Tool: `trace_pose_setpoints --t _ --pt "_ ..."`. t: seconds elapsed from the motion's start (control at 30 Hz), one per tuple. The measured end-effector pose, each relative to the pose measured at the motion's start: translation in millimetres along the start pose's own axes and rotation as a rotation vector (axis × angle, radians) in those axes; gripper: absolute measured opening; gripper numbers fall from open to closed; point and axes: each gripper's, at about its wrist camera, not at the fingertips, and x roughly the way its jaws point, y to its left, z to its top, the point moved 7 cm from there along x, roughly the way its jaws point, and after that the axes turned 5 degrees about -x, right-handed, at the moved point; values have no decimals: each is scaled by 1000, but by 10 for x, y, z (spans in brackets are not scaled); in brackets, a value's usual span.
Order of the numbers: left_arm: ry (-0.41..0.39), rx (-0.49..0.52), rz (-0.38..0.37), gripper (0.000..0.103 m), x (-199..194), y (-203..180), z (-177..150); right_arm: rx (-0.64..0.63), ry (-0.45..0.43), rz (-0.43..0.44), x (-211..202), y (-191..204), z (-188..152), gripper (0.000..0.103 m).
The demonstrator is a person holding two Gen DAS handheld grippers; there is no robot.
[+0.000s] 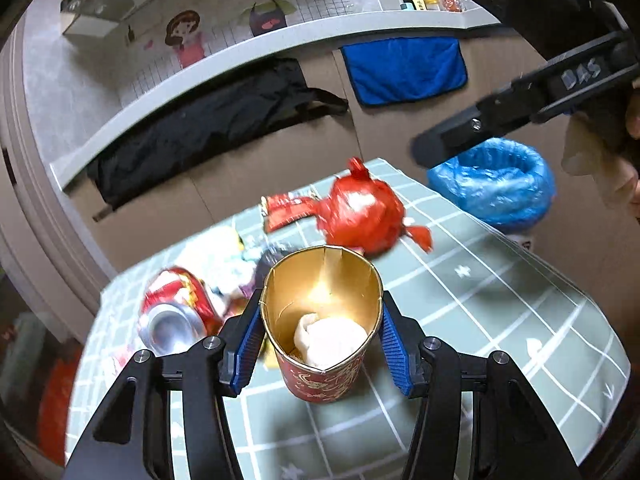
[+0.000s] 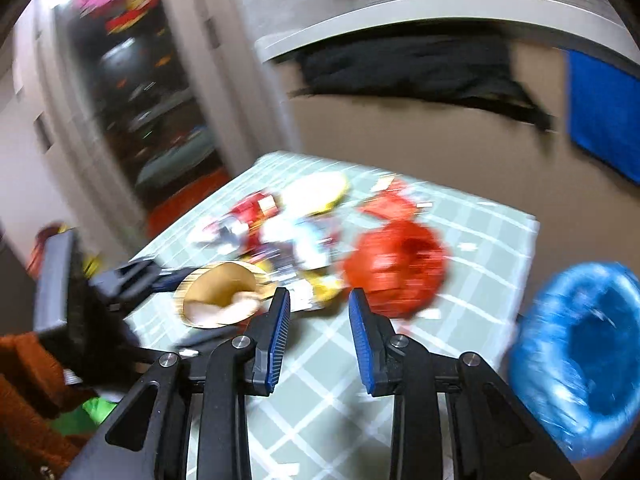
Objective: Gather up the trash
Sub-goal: 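Bring the red cup back over the table while the right gripper pulls white tissue from it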
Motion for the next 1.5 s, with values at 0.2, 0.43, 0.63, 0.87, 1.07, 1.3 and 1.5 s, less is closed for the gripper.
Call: trace_pose_setpoints --t 0.2,0.43,0.63,0.87,1.07,1.3,1.5 --pt "-65 90 -11 54 -149 -233 -64 -112 170 169 155 651 -46 11" --pt "-101 222 4 54 -238 -448 -133 -64 356 225 326 741 -262 14" --pt "-123 293 21 54 -262 -559 -156 -54 437 189 478 649 -379 14" --pt "-135 335 22 54 -261 -702 -177 -50 465 205 580 601 -382 18" --pt "-144 330 -5 54 -285 -736 -162 -61 502 220 705 598 -434 18" --pt "-142 346 -13 54 -265 -701 -137 -103 498 208 723 588 -430 4" --pt "-142 341 -1 55 -262 -691 -106 -106 443 210 517 571 -297 2"
